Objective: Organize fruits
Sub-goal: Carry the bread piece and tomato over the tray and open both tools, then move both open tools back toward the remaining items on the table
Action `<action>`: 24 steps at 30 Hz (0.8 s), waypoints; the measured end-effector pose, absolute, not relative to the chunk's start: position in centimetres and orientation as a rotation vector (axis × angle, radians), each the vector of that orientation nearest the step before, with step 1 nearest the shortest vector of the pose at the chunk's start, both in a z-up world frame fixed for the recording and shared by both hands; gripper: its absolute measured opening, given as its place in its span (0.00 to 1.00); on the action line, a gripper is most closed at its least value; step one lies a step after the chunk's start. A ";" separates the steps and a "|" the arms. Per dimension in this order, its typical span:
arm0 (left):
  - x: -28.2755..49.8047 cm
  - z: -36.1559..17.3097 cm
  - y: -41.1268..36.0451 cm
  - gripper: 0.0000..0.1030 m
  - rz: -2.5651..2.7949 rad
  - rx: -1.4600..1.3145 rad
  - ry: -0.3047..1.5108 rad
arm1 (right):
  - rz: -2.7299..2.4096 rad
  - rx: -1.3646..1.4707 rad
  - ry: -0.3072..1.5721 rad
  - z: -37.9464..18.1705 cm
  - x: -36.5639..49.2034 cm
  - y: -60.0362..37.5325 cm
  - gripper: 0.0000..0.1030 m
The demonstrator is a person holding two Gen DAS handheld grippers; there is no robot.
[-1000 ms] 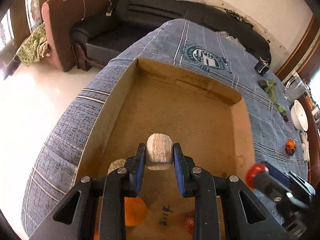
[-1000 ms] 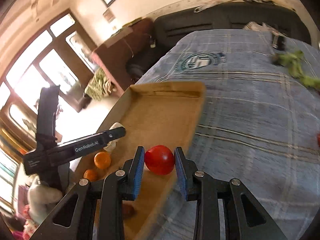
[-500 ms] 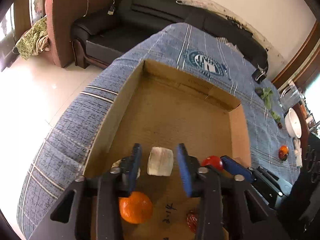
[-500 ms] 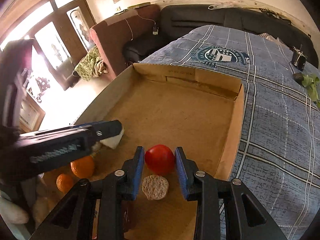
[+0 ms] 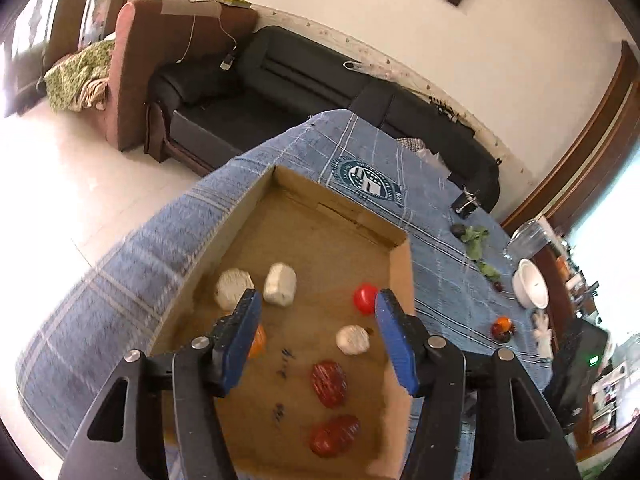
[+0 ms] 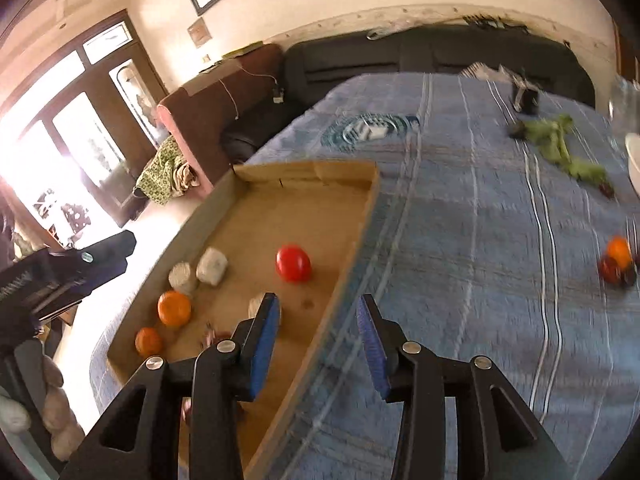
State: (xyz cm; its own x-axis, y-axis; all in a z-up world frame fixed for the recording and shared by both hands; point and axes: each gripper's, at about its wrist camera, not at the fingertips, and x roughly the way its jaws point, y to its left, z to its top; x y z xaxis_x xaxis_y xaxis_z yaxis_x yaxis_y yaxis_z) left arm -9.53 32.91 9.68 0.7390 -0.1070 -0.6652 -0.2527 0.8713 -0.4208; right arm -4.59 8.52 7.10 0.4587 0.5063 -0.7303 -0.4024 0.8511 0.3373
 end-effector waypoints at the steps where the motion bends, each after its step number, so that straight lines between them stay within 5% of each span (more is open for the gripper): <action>1: -9.8 9.6 32.8 0.57 0.085 -0.524 0.744 | 0.561 0.114 0.954 6.7 -5.2 8.5 0.43; 24: -12.4 10.0 29.2 0.58 0.102 -0.471 0.725 | 0.571 -0.222 0.995 4.1 -12.8 13.4 0.44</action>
State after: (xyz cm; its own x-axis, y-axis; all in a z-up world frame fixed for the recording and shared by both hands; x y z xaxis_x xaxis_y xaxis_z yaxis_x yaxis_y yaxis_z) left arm -12.36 29.19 9.96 0.7486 -0.0706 -0.6593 -0.2498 0.8910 -0.3791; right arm -12.80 13.36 4.05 0.4138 0.3511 -0.8399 -0.5481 0.8328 0.0781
